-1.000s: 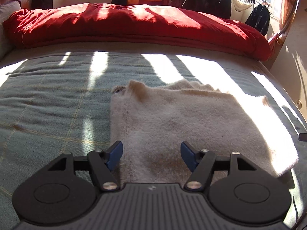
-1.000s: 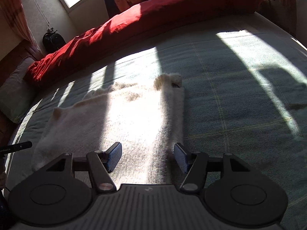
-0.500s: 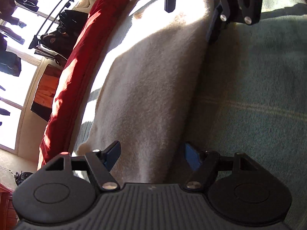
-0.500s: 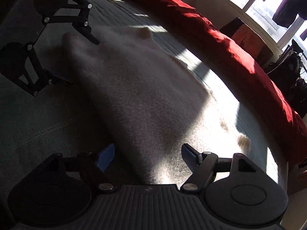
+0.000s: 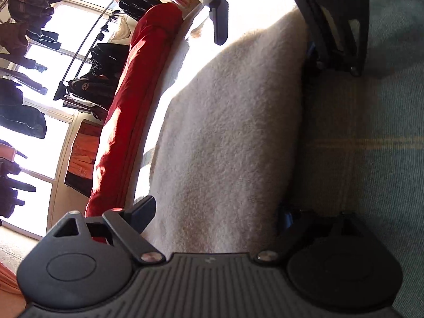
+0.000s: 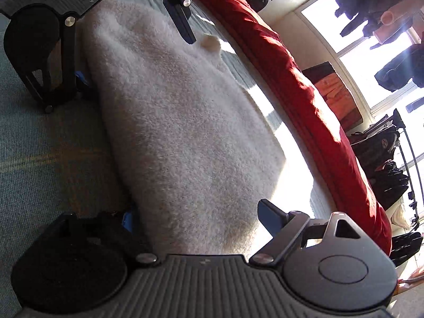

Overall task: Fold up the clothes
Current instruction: 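Roll both grippers and lower them onto the folded sweater's side edge, then close both grippers on the folded side edge and lift it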

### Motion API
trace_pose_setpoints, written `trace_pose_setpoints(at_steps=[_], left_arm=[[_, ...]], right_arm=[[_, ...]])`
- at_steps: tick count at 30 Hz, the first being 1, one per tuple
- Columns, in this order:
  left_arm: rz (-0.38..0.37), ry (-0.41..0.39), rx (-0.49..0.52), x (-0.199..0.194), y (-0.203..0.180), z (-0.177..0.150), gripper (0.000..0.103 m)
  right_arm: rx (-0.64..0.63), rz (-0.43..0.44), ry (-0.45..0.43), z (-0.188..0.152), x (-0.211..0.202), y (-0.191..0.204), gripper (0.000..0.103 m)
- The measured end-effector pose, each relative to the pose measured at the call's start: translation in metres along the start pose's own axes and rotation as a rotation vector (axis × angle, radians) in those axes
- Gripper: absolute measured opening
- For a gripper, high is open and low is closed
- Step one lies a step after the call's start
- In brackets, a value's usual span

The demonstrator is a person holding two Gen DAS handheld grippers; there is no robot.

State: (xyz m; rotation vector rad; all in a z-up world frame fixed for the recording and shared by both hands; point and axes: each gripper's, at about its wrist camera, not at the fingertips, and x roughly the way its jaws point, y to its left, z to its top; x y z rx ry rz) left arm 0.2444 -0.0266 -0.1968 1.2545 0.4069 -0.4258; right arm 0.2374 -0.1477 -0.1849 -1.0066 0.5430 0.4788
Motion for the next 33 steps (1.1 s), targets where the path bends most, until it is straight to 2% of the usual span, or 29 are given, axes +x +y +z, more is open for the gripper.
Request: trace_pose_setpoints(at_steps=[5,7,12,17,19,20,21,22,24,25,27,33], left_arm=[[0.052,0.095,-0.01,-0.002,0.006,-0.038,0.09],[0.062,0.105,-0.029,-0.003,0.008,-0.043,0.09],[0.084,0.071,0.044,0.007,0.001,-0.024,0.09],[0.038,0.06,0.051,0.025,0.007,-0.01,0.089],[-0.007,0.07,0.035,0.024,0.009,-0.012,0.077],[-0.032,0.077,0.025,0.024,0.011,-0.013,0.058],[-0.044,0.082,0.025,0.023,0.01,-0.014,0.041],[-0.04,0.078,0.039,0.021,0.007,-0.015,0.035],[-0.02,0.068,0.054,0.017,0.002,-0.016,0.021],[-0.014,0.067,0.046,0.016,0.002,-0.016,0.02],[-0.009,0.065,0.021,0.014,0.008,-0.014,0.017],[0.003,0.047,-0.007,0.0,0.025,-0.009,0.015]], right_arm=[[-0.002,-0.064,0.047,-0.028,0.001,-0.015,0.09],[-0.003,-0.09,0.065,-0.039,0.002,-0.021,0.09],[-0.004,-0.147,0.104,-0.063,0.005,-0.035,0.09],[0.018,-0.111,0.06,-0.039,0.022,-0.033,0.09],[0.029,-0.083,0.054,-0.038,0.023,-0.038,0.087],[0.034,-0.069,0.051,-0.037,0.024,-0.04,0.084],[0.038,-0.059,0.049,-0.037,0.023,-0.041,0.075],[0.038,-0.054,0.048,-0.038,0.02,-0.039,0.063],[0.039,-0.044,0.045,-0.039,0.012,-0.037,0.046],[0.035,-0.045,0.043,-0.039,0.009,-0.035,0.039],[0.018,-0.062,0.038,-0.037,0.004,-0.032,0.033],[0.065,-0.03,0.04,-0.028,-0.01,-0.055,0.024]])
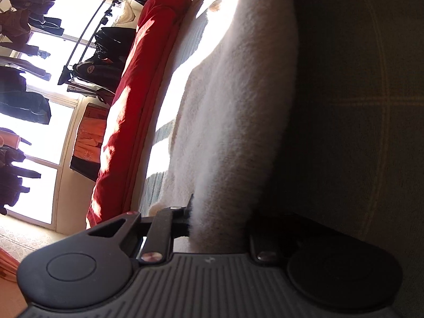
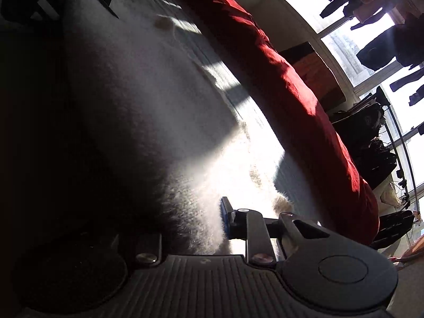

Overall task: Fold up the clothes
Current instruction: 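Close both grippers on the folded side edge and lift it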

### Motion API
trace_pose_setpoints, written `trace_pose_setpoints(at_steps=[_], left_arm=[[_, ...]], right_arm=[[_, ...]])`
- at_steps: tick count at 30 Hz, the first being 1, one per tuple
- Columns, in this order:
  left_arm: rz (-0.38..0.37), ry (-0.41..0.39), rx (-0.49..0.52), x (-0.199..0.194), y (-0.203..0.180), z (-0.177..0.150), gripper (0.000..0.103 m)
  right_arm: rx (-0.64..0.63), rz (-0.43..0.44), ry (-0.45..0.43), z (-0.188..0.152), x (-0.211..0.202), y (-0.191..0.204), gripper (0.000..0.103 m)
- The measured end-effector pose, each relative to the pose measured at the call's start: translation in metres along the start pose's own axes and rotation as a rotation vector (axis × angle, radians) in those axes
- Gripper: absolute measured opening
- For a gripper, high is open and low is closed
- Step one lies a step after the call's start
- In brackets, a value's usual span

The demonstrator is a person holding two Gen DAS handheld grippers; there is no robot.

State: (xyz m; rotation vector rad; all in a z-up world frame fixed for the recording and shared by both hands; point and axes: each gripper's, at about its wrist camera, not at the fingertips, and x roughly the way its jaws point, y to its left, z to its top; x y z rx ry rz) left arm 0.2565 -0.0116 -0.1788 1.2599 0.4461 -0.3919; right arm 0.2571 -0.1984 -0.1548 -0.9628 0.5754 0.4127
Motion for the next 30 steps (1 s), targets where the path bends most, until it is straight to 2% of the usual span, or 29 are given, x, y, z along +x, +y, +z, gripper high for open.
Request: trace_pose_setpoints(at_steps=[7,13,18,20,28,30], left_arm=[[-0.024,-0.03,-0.015,-0.041,0.001,0.007,0.014],[-0.067,-0.041,-0.007,-0.091,-0.015,0.011,0.015],[-0.09,-0.055,0.003,-0.126,-0.031,0.012,0.016],[-0.094,-0.057,0.013,-0.133,-0.04,0.013,0.017],[-0.127,-0.044,-0.057,-0.147,-0.058,0.012,0.016],[-0.147,-0.024,-0.088,-0.148,-0.059,0.01,0.021]], right_arm=[[0.018,0.075,0.02,-0.001,-0.037,-0.016,0.02],[-0.009,0.148,0.062,-0.016,-0.082,-0.003,0.02],[0.036,0.204,0.095,-0.03,-0.107,0.006,0.021],[0.059,0.227,0.111,-0.036,-0.114,0.009,0.021],[0.143,0.277,0.154,-0.049,-0.127,0.02,0.021],[0.156,0.289,0.165,-0.049,-0.129,0.023,0.023]])
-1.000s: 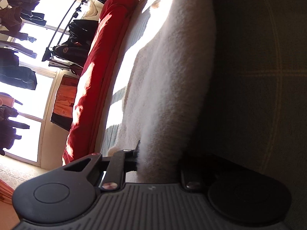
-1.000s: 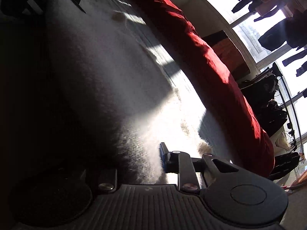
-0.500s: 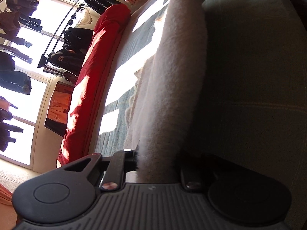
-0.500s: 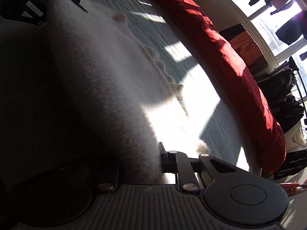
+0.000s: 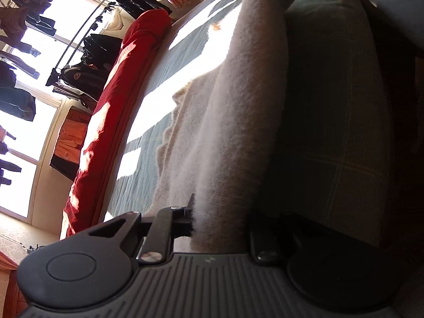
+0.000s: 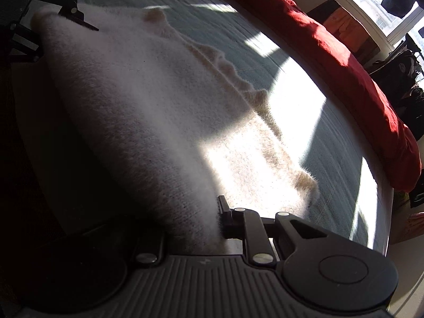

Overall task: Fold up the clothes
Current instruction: 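Fold the held edge over the sweater body and open both grippers, then move both open grippers over the folded cream sweater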

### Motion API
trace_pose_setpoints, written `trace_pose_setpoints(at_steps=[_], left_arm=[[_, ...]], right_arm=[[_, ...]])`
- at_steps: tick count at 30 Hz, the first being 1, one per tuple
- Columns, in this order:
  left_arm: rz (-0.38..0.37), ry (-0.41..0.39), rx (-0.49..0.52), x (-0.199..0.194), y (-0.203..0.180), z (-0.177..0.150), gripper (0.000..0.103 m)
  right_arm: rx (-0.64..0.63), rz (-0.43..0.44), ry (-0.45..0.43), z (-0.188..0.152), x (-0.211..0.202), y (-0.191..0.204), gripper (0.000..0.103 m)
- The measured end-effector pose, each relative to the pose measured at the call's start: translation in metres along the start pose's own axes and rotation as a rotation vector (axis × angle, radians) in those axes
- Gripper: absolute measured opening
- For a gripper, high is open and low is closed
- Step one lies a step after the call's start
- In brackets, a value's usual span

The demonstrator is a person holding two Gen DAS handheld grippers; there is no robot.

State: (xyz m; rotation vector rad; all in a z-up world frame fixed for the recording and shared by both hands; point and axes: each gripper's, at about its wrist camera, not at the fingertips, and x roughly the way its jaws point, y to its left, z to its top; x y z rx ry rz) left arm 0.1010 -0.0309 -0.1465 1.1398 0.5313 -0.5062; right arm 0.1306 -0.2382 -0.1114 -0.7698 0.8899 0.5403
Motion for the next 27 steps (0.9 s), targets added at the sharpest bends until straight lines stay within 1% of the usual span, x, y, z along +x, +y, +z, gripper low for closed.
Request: trace_pose_setpoints(at_steps=[4,6,7,8,9,12,13,15,17,19,21,22,25,27], left_arm=[[-0.039,0.048,-0.017,-0.003,-0.004,-0.004,0.026],[-0.063,0.058,-0.03,-0.011,-0.003,-0.007,0.03],[-0.083,0.063,-0.048,-0.016,-0.002,-0.009,0.033],[-0.108,0.068,-0.073,-0.022,0.001,-0.013,0.038],[-0.133,0.074,-0.098,-0.027,0.003,-0.016,0.04],[-0.178,0.085,-0.2,-0.043,0.015,-0.025,0.04],[-0.188,0.087,-0.248,-0.049,0.022,-0.028,0.041],[-0.188,0.082,-0.356,-0.055,0.038,-0.029,0.045],[-0.192,0.062,-0.477,-0.057,0.056,-0.029,0.049],[-0.191,0.02,-0.63,-0.055,0.076,-0.028,0.049],[-0.21,0.014,-0.731,-0.046,0.087,-0.027,0.053],[-0.225,0.027,-0.765,-0.038,0.089,-0.026,0.053],[-0.274,0.107,-0.799,-0.019,0.077,-0.029,0.053],[-0.298,0.125,-0.795,-0.015,0.066,-0.032,0.054]], right_arm=[[0.026,0.024,0.021,-0.002,-0.001,0.006,0.033],[0.042,0.044,0.037,-0.005,-0.004,0.004,0.037],[0.051,0.055,0.046,-0.006,-0.007,0.002,0.042],[0.06,0.073,0.054,-0.008,-0.009,0.0,0.045],[0.07,0.101,0.063,-0.011,-0.013,-0.003,0.053],[0.137,0.187,0.072,-0.022,-0.026,-0.015,0.054],[0.171,0.203,0.065,-0.025,-0.031,-0.021,0.055],[0.25,0.233,0.047,-0.031,-0.039,-0.031,0.06],[0.329,0.25,0.013,-0.034,-0.046,-0.045,0.06],[0.431,0.27,-0.028,-0.033,-0.049,-0.062,0.06],[0.524,0.295,-0.076,-0.03,-0.051,-0.073,0.06],[0.557,0.305,-0.088,-0.028,-0.047,-0.075,0.06],[0.627,0.326,-0.065,-0.023,-0.019,-0.069,0.061],[0.679,0.357,-0.027,-0.035,-0.005,-0.056,0.061]])
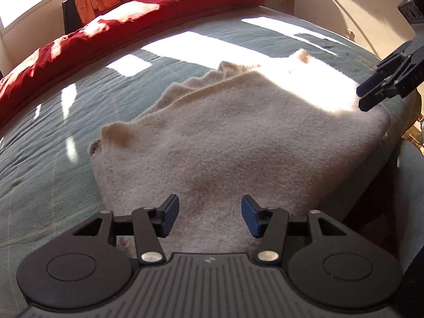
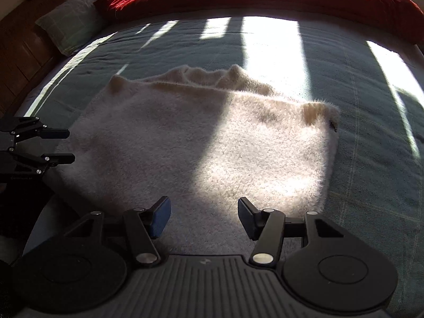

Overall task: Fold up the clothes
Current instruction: 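Move both open grippers over the folded cream sweater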

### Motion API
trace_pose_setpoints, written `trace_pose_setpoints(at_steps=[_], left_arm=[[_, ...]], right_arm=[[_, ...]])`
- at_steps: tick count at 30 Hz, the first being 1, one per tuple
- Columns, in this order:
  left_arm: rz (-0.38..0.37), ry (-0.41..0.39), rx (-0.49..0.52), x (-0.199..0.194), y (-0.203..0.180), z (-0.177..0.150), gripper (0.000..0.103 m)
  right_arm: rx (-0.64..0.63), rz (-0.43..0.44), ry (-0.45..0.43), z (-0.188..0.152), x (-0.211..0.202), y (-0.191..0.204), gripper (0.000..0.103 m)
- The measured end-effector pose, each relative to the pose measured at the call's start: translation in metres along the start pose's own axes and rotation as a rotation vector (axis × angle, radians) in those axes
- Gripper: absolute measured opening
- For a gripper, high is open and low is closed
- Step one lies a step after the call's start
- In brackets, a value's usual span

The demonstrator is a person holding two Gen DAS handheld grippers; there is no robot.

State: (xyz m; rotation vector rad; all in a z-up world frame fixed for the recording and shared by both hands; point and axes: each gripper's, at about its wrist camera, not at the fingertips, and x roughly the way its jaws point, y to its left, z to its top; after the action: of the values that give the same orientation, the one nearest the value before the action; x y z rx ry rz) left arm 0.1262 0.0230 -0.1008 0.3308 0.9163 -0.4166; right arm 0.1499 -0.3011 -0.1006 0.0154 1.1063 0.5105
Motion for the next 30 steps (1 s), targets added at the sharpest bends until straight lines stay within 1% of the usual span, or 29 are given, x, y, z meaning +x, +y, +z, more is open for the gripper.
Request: trace_pose_setpoints(at_steps=[1,3,5,7,9,10,12,14,16,17,20,22,23,24,26,28,30], left_arm=[[-0.008,0.014,0.007,0.002,-0.003,-0.007,0.055],[-0.008,0.064,-0.018,0.01,-0.004,-0.023,0.067],[-0.017,0.092,-0.074,0.015,0.001,-0.034,0.069],[-0.024,0.089,-0.121,0.014,0.005,-0.04,0.07],[-0.017,0.083,-0.138,0.008,0.005,-0.034,0.07],[-0.016,0.069,-0.143,0.005,0.007,-0.028,0.07],[-0.02,0.022,-0.151,-0.001,0.01,-0.014,0.071],[-0.016,-0.022,-0.17,-0.002,0.015,0.002,0.077],[0.007,-0.046,-0.189,0.002,0.019,0.014,0.078],[0.022,-0.056,-0.198,0.005,0.021,0.019,0.078],[0.017,-0.043,-0.263,0.018,0.023,0.017,0.08],[0.009,-0.03,-0.311,0.027,0.025,0.014,0.081],[0.006,-0.01,-0.333,0.033,0.025,0.011,0.081],[0.01,0.011,-0.345,0.037,0.025,0.006,0.081],[0.011,0.025,-0.354,0.038,0.022,0.0,0.082],[0.004,0.033,-0.359,0.037,0.02,-0.005,0.085],[-0.002,0.026,-0.362,0.034,0.021,-0.002,0.086]], right_arm=[[0.029,-0.001,0.017,-0.007,0.008,-0.003,0.061],[0.093,-0.017,0.034,-0.022,0.023,-0.01,0.064],[0.159,-0.015,0.027,-0.036,0.029,-0.017,0.065],[0.218,-0.004,-0.006,-0.043,0.025,-0.021,0.067],[0.267,-0.008,-0.046,-0.046,0.017,-0.02,0.068],[0.281,-0.014,-0.07,-0.046,0.013,-0.019,0.07],[0.27,-0.043,-0.133,-0.041,0.005,-0.012,0.073],[0.242,-0.08,-0.185,-0.031,-0.001,-0.007,0.073],[0.208,-0.121,-0.225,-0.019,-0.004,-0.003,0.08],[0.199,-0.146,-0.226,-0.014,-0.002,-0.003,0.082],[0.193,-0.184,-0.202,-0.004,0.013,-0.006,0.085],[0.21,-0.181,-0.169,-0.006,0.026,-0.01,0.087],[0.218,-0.181,-0.16,-0.008,0.031,-0.011,0.088],[0.221,-0.186,-0.164,-0.01,0.033,-0.01,0.092],[0.227,-0.195,-0.173,-0.012,0.038,-0.008,0.102],[0.234,-0.205,-0.181,-0.015,0.043,-0.006,0.103],[0.24,-0.214,-0.19,-0.018,0.048,-0.004,0.103]])
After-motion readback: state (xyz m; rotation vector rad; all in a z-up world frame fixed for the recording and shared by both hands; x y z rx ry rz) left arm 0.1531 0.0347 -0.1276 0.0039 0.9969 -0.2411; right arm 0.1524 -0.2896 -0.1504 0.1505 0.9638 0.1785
